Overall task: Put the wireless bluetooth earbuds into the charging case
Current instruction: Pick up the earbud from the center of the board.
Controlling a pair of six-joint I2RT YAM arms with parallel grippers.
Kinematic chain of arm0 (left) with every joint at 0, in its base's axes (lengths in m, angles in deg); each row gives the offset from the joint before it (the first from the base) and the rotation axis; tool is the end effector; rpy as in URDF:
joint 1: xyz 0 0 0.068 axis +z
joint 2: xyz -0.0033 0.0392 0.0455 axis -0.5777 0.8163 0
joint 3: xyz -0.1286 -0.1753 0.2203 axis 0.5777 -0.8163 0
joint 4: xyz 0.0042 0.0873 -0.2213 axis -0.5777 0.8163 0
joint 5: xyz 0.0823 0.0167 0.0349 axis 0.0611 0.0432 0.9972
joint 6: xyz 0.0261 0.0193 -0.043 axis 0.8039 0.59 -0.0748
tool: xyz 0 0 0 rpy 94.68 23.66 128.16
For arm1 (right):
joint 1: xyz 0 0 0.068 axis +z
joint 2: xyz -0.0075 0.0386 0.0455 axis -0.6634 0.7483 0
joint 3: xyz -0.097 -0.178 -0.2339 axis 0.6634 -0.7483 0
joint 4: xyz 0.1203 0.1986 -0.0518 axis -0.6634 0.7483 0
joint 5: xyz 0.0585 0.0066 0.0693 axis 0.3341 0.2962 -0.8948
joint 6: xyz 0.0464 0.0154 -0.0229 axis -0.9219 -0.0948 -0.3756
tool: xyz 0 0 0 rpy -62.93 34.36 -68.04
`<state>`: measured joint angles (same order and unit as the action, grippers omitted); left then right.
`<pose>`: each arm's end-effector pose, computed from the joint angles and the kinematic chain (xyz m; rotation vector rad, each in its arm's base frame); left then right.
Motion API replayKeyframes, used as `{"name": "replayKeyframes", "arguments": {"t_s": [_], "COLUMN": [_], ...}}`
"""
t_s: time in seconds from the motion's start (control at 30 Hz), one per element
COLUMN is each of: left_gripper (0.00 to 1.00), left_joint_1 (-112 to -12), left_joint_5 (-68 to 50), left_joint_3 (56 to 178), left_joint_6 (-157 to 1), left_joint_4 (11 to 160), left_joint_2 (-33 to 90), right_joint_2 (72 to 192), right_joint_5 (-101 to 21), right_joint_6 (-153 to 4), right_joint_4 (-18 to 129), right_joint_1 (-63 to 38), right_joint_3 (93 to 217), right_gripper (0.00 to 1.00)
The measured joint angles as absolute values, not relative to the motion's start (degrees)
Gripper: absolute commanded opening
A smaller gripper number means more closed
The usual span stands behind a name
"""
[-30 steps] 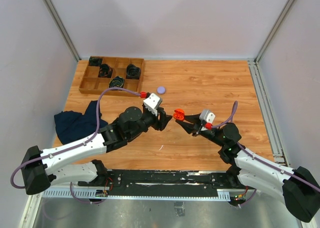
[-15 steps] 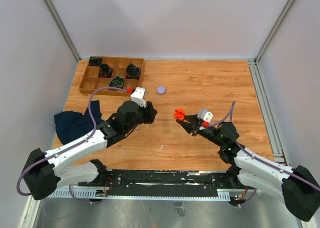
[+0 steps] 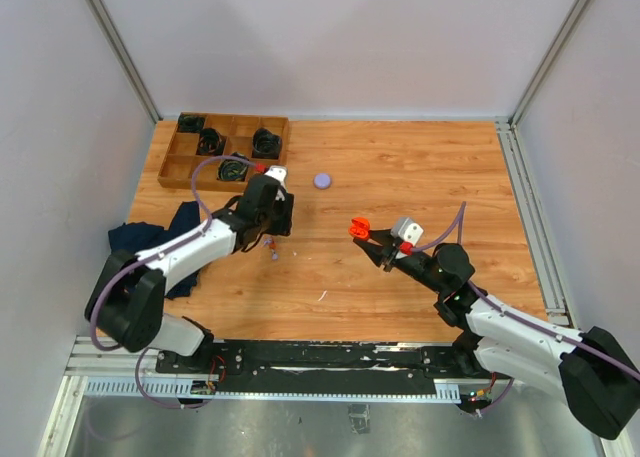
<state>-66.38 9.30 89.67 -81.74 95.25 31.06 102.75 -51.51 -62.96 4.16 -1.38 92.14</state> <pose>0.2228 -0.1269 0.2680 0.2155 2.2710 -0.2234 0.1056 0.1041 0.2812 -0.7899 1.1759 0.7397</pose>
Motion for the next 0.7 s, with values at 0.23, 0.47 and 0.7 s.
{"name": "replayKeyframes", "arguments": {"t_s": [0.23,0.47,0.7], "left_gripper": [0.57,0.56,0.51], "left_joint_1": [-62.07,-60.46,-59.56], "left_joint_5": [5.63,3.81,2.06], "left_joint_3": [105.74,116.14,121.39], "left_joint_6": [-72.06,-62.81,-55.19], "left_joint_4": [108.67,118.44,123.97], "left_joint_2": [44.68,54.34,59.54], "right_joint_2": [102.95,102.78,102.01], "right_joint_5": [-50.6,-50.16,-50.05], "right_joint_6": [-62.26,-61.52,-61.3], "right_joint_4": [4.24,4.31,4.35], "right_joint_1": [-1.38,-1.38,-1.38], "right_joint_3": [92.11,91.66,91.52], "right_gripper": [0.1,0.1,0.1]}}
